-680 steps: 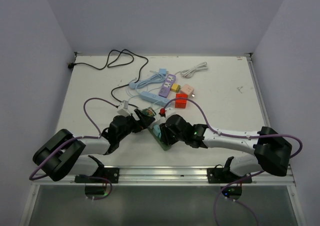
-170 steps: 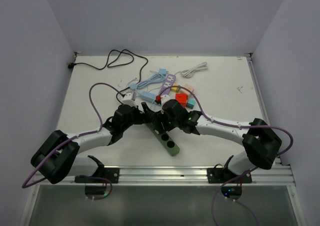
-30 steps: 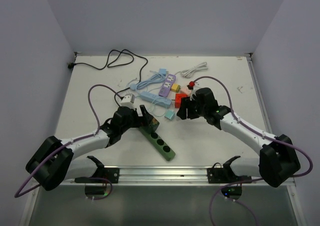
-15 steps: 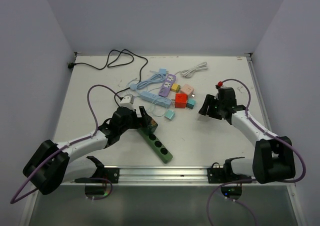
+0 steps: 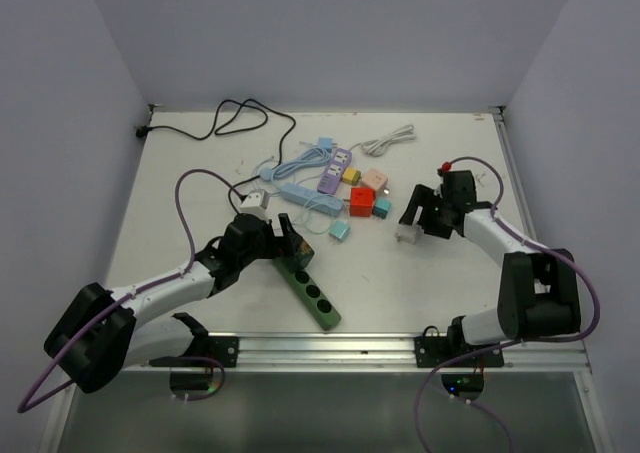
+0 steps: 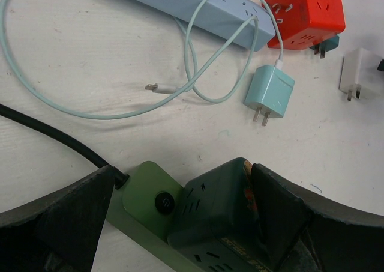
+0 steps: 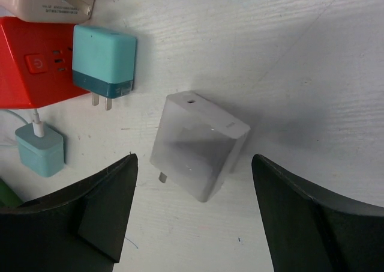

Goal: Pull the plug off the socket

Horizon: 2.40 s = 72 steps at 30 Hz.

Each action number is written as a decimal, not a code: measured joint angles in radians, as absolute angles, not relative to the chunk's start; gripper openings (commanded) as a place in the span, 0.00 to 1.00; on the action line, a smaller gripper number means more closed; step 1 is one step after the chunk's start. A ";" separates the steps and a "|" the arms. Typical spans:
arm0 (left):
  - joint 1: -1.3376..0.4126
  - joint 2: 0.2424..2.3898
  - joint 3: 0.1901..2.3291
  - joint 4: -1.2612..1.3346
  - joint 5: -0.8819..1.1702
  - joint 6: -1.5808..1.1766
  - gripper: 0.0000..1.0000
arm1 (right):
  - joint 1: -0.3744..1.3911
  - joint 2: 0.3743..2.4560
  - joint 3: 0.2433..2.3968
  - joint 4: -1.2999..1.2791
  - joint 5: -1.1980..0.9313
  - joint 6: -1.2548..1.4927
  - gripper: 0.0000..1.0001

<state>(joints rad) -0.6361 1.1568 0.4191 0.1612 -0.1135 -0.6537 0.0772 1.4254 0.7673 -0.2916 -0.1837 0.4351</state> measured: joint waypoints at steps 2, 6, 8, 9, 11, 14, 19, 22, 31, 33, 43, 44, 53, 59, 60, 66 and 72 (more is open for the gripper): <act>-0.636 1.156 0.419 0.160 -0.113 -0.651 0.99 | 0.072 1.431 0.776 -0.292 -0.183 0.435 0.85; -0.636 1.155 0.419 0.158 -0.113 -0.647 0.99 | 0.066 1.433 0.797 -0.293 -0.182 0.435 0.87; -0.636 1.151 0.420 0.155 -0.113 -0.643 1.00 | 0.065 1.427 0.804 -0.290 -0.183 0.434 0.88; -0.636 1.150 0.420 0.153 -0.113 -0.643 1.00 | 0.065 1.417 0.804 -0.288 -0.187 0.434 0.88; -0.636 1.145 0.421 0.145 -0.113 -0.640 1.00 | 0.065 1.380 0.796 -0.271 -0.207 0.433 0.88; -0.636 1.135 0.425 0.126 -0.113 -0.633 1.00 | 0.068 1.273 0.754 -0.210 -0.266 0.433 0.88; -0.636 1.105 0.439 0.069 -0.113 -0.618 1.00 | 0.176 1.168 0.724 -0.152 -0.316 0.416 0.89; -0.636 1.087 0.450 0.036 -0.112 -0.610 0.99 | 0.315 1.150 0.720 -0.141 -0.316 0.398 0.90; -0.636 1.005 0.492 -0.066 -0.117 -0.605 1.00 | 0.648 1.093 0.639 -0.081 -0.232 0.404 0.92; -0.636 0.971 0.504 -0.094 -0.129 -0.601 1.00 | 0.698 1.097 0.639 -0.073 -0.195 0.408 0.92; -0.636 0.759 0.561 -0.261 -0.265 -0.584 1.00 | 0.965 1.291 0.751 -0.036 0.017 0.406 0.92; -0.636 0.737 0.560 -0.280 -0.277 -0.587 1.00 | 0.984 1.317 0.776 -0.033 0.037 0.406 0.92; -0.636 0.576 0.561 -0.408 -0.346 -0.635 1.00 | 1.094 1.527 0.970 -0.033 0.171 0.405 0.93; -0.636 0.496 0.566 -0.455 -0.393 -0.647 1.00 | 1.123 1.637 1.053 -0.058 0.211 0.419 0.92; -0.636 0.492 0.567 -0.457 -0.397 -0.647 1.00 | 1.124 1.657 1.067 -0.061 0.219 0.423 0.92; -0.636 0.506 0.567 -0.476 -0.400 -0.647 0.99 | 1.132 1.740 1.132 -0.126 0.273 0.458 0.88; -0.636 0.508 0.567 -0.479 -0.398 -0.647 1.00 | 1.132 1.781 1.170 -0.176 0.302 0.487 0.79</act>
